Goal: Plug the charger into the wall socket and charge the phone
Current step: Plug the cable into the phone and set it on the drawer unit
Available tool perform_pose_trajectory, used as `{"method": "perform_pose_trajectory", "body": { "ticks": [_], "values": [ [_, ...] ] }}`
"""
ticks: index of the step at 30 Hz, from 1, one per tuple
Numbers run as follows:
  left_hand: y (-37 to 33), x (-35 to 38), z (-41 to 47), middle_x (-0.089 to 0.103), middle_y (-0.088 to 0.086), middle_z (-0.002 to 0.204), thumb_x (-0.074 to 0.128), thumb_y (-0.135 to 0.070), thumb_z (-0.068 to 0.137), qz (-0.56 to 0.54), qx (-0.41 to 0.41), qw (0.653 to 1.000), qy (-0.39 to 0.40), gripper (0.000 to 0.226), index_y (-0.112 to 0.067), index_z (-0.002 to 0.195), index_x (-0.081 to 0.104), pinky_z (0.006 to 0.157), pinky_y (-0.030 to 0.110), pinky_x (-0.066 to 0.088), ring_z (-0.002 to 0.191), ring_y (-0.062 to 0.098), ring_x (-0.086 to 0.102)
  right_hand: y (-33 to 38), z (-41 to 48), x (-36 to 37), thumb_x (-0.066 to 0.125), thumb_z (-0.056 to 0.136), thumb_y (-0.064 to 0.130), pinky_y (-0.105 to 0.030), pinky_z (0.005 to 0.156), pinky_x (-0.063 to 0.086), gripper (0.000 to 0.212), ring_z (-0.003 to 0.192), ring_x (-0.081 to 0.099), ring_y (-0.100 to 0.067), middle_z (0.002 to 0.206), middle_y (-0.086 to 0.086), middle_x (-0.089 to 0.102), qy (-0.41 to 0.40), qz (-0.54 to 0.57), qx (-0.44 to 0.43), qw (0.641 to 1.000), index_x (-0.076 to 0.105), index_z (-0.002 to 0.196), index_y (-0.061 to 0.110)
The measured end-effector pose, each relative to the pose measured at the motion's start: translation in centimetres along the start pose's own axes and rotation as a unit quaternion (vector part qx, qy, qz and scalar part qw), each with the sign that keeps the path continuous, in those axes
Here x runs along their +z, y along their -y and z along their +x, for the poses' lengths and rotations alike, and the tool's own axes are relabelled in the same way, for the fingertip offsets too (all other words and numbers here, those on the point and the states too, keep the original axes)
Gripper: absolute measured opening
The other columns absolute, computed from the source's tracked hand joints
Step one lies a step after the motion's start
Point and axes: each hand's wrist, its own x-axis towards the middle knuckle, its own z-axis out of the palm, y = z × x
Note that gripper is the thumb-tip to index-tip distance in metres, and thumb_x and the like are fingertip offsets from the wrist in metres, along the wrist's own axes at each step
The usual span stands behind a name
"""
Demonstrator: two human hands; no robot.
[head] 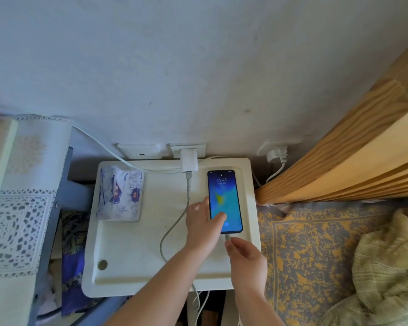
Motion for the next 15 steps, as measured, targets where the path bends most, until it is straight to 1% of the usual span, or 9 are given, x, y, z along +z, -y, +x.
{"method": "perform_pose_trajectory", "body": {
  "ticks": [2,3,4,6,8,9,12,14,15],
  "values": [
    [0.0,-0.1,0.1,0.04,0.002,0.116,0.057,-0.019,0.084,-0.004,0.003,1.0,0.002,0.018,-0.021,0.101,0.061,0.08,0.02,0.043,0.116,0.02,0.047,-0.1,0.2,0.0,0.064,0.086,0.025,-0.027,0.068,0.047,0.008,0.078,0.06,-0.002,0.082,0.016,0.067,0.003,-0.06,-0.052,0.997,0.068,0.093,0.025],
    [-0.1,-0.1,0.1,0.042,0.004,0.114,0.056,-0.017,0.083,-0.001,0.01,1.0,0.003,0.017,-0.019,0.099,0.061,0.077,0.02,0.044,0.114,0.022,0.048,-0.2,0.3,0.0,0.063,0.087,0.026,-0.026,0.065,0.046,0.008,0.077,0.059,-0.001,0.083,0.015,0.066,0.002,-0.09,-0.079,0.993,0.067,0.094,0.026],
    [-0.1,-0.1,0.3,0.045,0.008,0.11,0.055,-0.014,0.082,0.003,0.022,1.0,0.005,0.014,-0.016,0.095,0.06,0.078,0.026,0.047,0.112,0.026,0.048,-0.3,0.5,0.0,0.062,0.087,0.026,-0.025,0.063,0.045,0.009,0.077,0.059,-0.002,0.084,0.014,0.066,-0.001,-0.117,-0.103,0.988,0.067,0.095,0.026],
    [-0.1,-0.2,0.6,0.046,0.014,0.095,0.054,-0.01,0.079,0.003,0.034,0.999,0.01,0.005,-0.013,0.083,0.056,0.085,0.047,0.048,0.104,0.04,0.047,-0.4,0.8,0.1,0.061,0.088,0.026,-0.025,0.062,0.046,0.012,0.078,0.06,-0.007,0.086,0.011,0.064,-0.007,-0.166,-0.143,0.976,0.068,0.097,0.024],
    [-0.2,-0.2,0.8,0.04,0.008,0.084,0.054,-0.009,0.077,0.016,0.035,0.999,0.012,0.008,-0.015,0.074,0.05,0.08,0.05,0.046,0.095,0.047,0.041,-0.5,1.1,0.2,0.062,0.087,0.026,-0.029,0.062,0.049,0.013,0.077,0.061,-0.012,0.086,0.007,0.063,-0.011,-0.202,-0.171,0.964,0.069,0.097,0.022],
    [-0.2,-0.2,0.8,0.041,0.007,0.084,0.054,-0.009,0.076,0.024,0.035,0.999,0.013,0.008,-0.016,0.074,0.049,0.076,0.046,0.046,0.092,0.044,0.041,-0.5,1.2,0.2,0.062,0.086,0.025,-0.029,0.062,0.049,0.012,0.075,0.061,-0.014,0.086,0.006,0.064,-0.012,-0.215,-0.181,0.96,0.069,0.096,0.021],
    [-0.1,0.3,0.7,0.043,0.006,0.103,0.055,-0.012,0.077,0.043,0.027,0.999,0.019,0.015,-0.02,0.09,0.053,0.074,0.031,0.046,0.107,0.033,0.046,-0.6,1.6,0.1,0.061,0.086,0.022,-0.027,0.057,0.044,0.01,0.071,0.059,-0.015,0.085,0.004,0.063,-0.01,-0.245,-0.205,0.947,0.068,0.093,0.019],
    [0.2,0.4,0.8,0.038,0.004,0.114,0.055,-0.015,0.08,0.05,0.02,0.998,0.024,0.027,-0.026,0.105,0.052,0.072,0.016,0.038,0.113,0.025,0.04,-0.7,1.7,0.1,0.06,0.086,0.022,-0.027,0.056,0.044,0.01,0.071,0.059,-0.017,0.085,0.004,0.063,-0.008,-0.261,-0.214,0.941,0.067,0.093,0.018],
    [0.2,0.4,0.9,0.036,0.004,0.117,0.055,-0.016,0.081,0.053,0.018,0.998,0.024,0.032,-0.028,0.11,0.051,0.073,0.015,0.034,0.114,0.022,0.038,-0.6,1.7,0.1,0.06,0.087,0.022,-0.028,0.056,0.044,0.01,0.071,0.059,-0.017,0.086,0.003,0.063,-0.007,-0.268,-0.215,0.939,0.066,0.093,0.018]
  ]
}}
